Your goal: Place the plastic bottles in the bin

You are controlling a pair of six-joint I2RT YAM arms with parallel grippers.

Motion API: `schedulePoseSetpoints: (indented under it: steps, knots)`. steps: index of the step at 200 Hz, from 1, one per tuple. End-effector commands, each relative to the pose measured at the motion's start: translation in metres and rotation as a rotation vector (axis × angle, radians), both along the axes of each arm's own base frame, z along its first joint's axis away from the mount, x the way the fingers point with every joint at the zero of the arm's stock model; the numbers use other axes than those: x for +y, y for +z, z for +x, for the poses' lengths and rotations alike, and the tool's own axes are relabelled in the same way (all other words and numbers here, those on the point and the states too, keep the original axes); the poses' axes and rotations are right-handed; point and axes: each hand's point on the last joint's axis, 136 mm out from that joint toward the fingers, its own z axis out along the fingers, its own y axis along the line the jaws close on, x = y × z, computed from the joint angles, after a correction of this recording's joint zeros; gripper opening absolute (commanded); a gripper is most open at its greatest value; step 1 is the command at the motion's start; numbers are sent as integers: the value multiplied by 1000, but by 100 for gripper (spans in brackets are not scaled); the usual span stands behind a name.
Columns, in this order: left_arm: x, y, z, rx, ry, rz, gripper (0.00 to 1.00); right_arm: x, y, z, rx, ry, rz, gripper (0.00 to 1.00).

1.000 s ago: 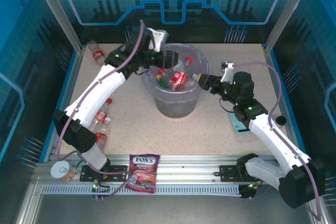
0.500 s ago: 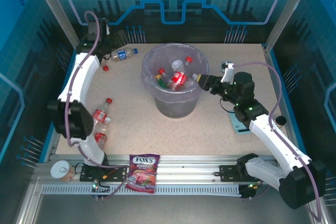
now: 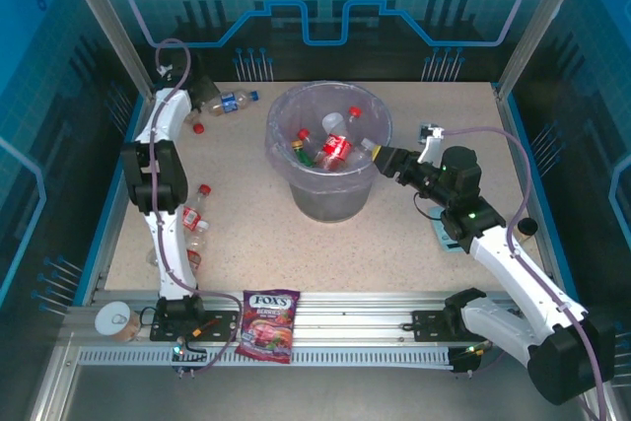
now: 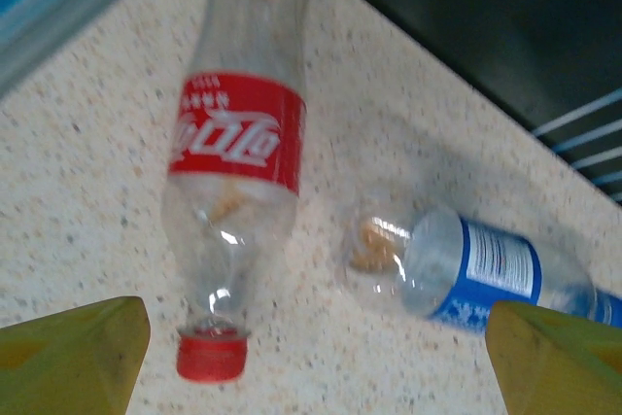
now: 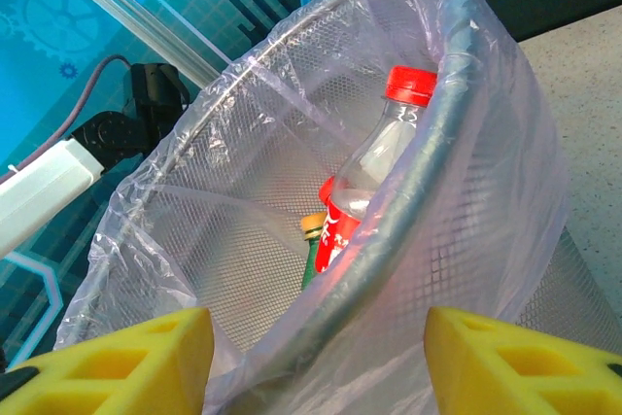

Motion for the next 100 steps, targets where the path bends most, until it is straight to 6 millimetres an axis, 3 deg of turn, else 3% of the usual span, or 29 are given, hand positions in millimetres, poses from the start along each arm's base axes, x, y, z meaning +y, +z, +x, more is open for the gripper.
schedulePoseSetpoints:
  steps: [1,30,100]
  knots:
    - [22,5,4,-12,69,36,90,0,17,-4,-46,-7,2,60]
    - [32,-18,3,36,95,37,90,-5,17,-5,-42,-27,-23,60]
    - [36,-56,0,109,95,-16,89,-7,22,-9,-51,-30,-29,61]
